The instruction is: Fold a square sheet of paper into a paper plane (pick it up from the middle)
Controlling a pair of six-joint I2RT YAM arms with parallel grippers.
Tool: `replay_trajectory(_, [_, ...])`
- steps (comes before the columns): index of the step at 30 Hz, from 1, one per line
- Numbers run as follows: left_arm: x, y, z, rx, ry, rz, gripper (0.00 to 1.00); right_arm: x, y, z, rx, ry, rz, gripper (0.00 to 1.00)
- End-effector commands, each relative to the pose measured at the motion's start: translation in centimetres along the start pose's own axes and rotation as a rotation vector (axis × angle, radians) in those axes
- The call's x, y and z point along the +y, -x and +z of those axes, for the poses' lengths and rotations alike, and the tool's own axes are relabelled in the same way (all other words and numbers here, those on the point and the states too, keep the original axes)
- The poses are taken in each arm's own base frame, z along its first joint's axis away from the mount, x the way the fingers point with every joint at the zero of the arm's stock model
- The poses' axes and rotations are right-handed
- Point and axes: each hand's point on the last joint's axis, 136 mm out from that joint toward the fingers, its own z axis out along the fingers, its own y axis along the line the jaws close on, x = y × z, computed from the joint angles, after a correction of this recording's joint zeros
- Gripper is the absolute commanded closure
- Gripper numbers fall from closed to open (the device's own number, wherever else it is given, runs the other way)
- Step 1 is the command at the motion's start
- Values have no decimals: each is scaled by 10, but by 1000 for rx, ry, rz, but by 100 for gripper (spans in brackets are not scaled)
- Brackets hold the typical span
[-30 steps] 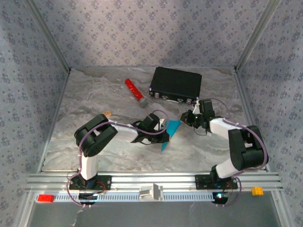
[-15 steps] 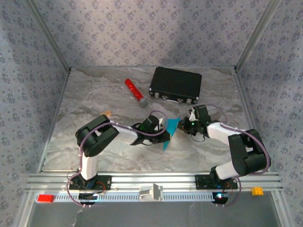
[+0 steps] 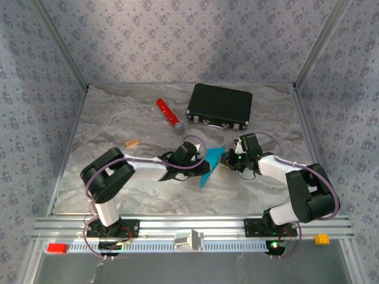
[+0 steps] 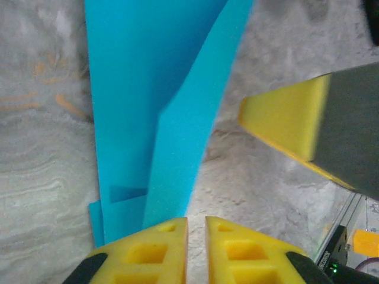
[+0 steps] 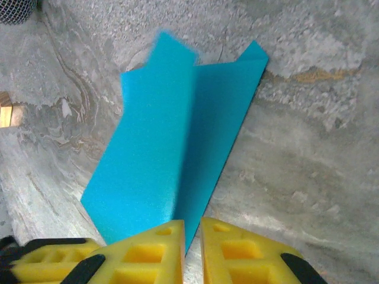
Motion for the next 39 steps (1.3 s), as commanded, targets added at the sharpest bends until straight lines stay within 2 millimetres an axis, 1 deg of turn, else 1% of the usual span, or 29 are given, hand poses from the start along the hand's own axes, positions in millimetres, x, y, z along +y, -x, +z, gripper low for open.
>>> replay_trajectory(1, [2,5,-16,-31,29,28,81,-4,-12,-2,29,-17,21,84])
replay_trajectory(4, [13,7,-22,-28,51,19,80,-3,-15,-2,29,-14,22,83])
replay_trajectory(8, [26,9,-25,-8,53,-14,79,-1,-16,-4,21,-11,11,82])
replay_trajectory(11, [31,10,-25,-3,46,-27,78,1,-17,-3,33,-6,11,82])
replay_trajectory(16, [27,4,-16,55,1,-36,76,3,-20,1,53,2,6,81])
replay_trajectory(20, [29,-1,-9,101,-7,-46,75,4,-21,2,62,7,3,80])
replay_trajectory(22, [33,-1,-8,102,13,-55,75,4,-22,2,66,9,2,80])
replay_trajectory(27, [31,-2,-6,115,6,-39,74,4,-22,3,71,10,-1,79])
replay_trajectory(31, [30,-3,-5,124,1,-36,74,1,-26,6,102,-9,-1,79])
replay_trajectory(39, [36,-4,-2,133,20,-43,74,0,-30,9,123,-5,4,79])
